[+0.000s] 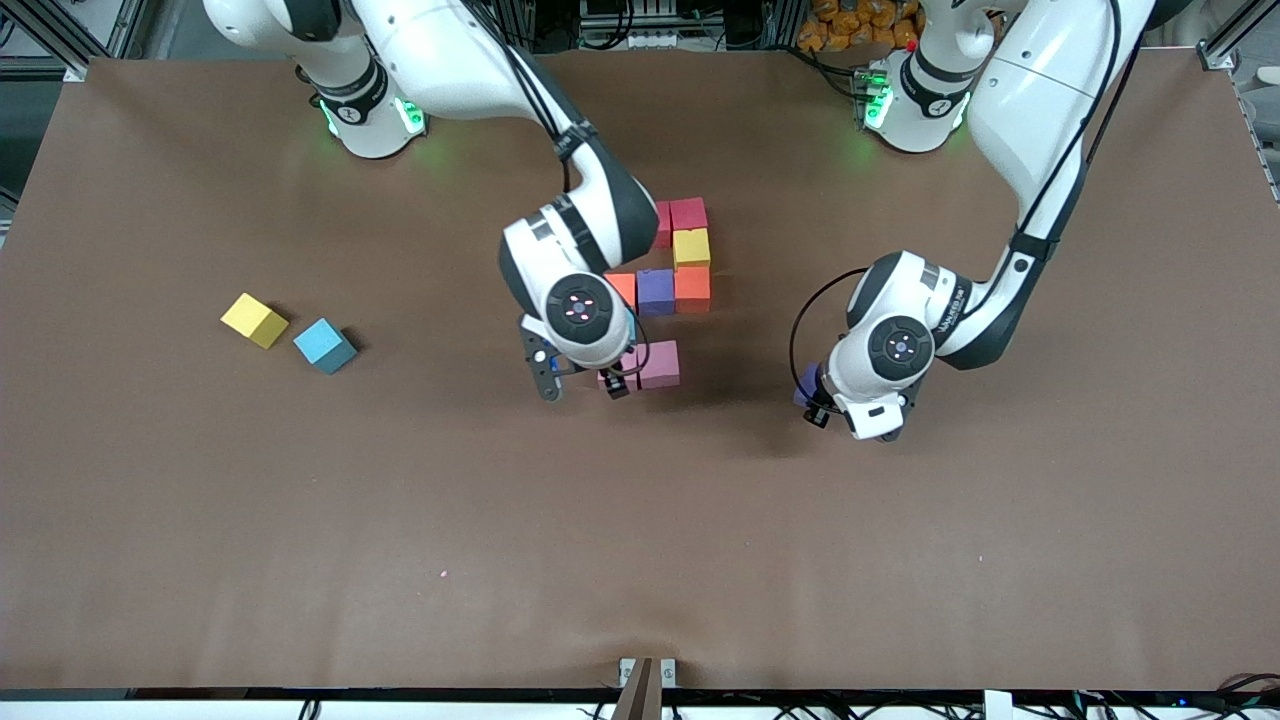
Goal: Form number 2 with 11 blocks
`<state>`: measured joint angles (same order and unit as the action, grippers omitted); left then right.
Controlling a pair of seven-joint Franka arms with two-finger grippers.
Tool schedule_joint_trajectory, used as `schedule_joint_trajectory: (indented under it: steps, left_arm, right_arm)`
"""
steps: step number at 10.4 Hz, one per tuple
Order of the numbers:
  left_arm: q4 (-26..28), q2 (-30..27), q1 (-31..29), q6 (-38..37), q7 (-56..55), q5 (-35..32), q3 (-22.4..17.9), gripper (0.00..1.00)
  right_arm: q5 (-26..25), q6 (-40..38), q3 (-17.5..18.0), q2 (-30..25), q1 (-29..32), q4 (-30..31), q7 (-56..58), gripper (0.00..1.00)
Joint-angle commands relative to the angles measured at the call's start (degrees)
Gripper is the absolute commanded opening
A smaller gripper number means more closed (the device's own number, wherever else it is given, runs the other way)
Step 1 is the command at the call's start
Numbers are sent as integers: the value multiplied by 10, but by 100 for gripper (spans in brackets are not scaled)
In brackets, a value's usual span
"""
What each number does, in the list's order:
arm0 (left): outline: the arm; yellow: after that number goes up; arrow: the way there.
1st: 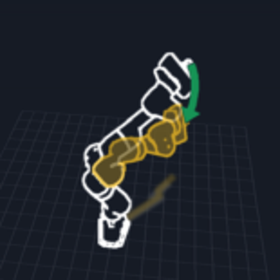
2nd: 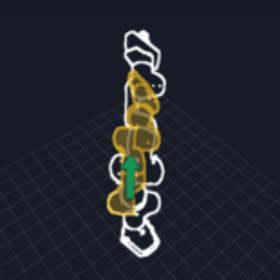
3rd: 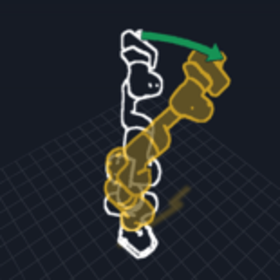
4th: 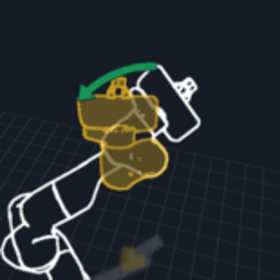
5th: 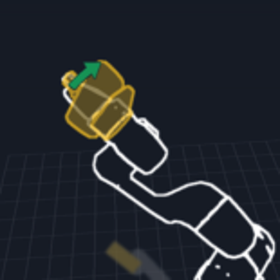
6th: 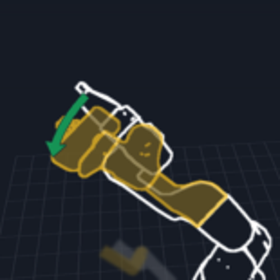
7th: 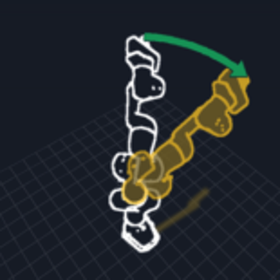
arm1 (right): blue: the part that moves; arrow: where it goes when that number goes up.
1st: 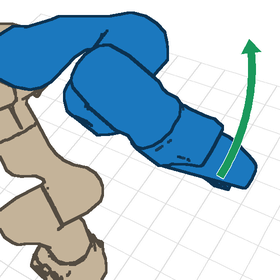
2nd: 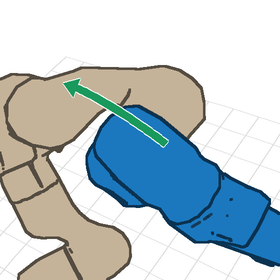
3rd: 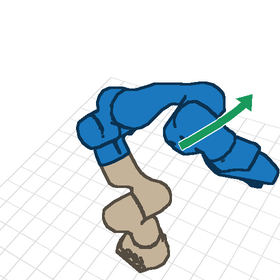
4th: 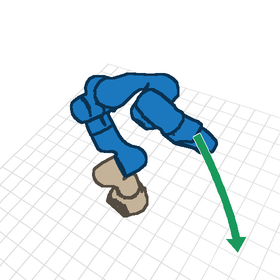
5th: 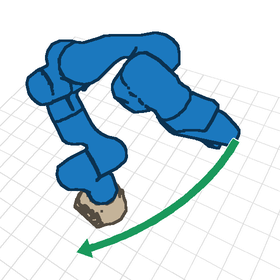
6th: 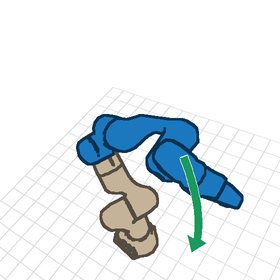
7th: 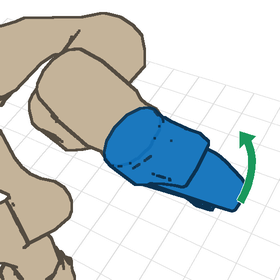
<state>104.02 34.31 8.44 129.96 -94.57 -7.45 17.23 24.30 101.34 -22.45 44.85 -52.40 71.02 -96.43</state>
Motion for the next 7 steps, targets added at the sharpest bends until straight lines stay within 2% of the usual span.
schedule_joint_trajectory:
  steps: [1, 6, 7]
  left_arm:
    - [-3, -1, 19, 16, -65, 29, -3, 36]
    - [-1, 2, 80, 64, -218, 47, -4, 36]
    - [-1, 5, 92, 84, -251, 47, -4, 36]
  right_arm:
    - [-5, -53, 3, -61, 39, 15, 91, 100]
    - [-12, -133, 0, -124, 133, 21, 277, 100]
    - [-15, -144, -10, -129, 142, 21, 310, 100]
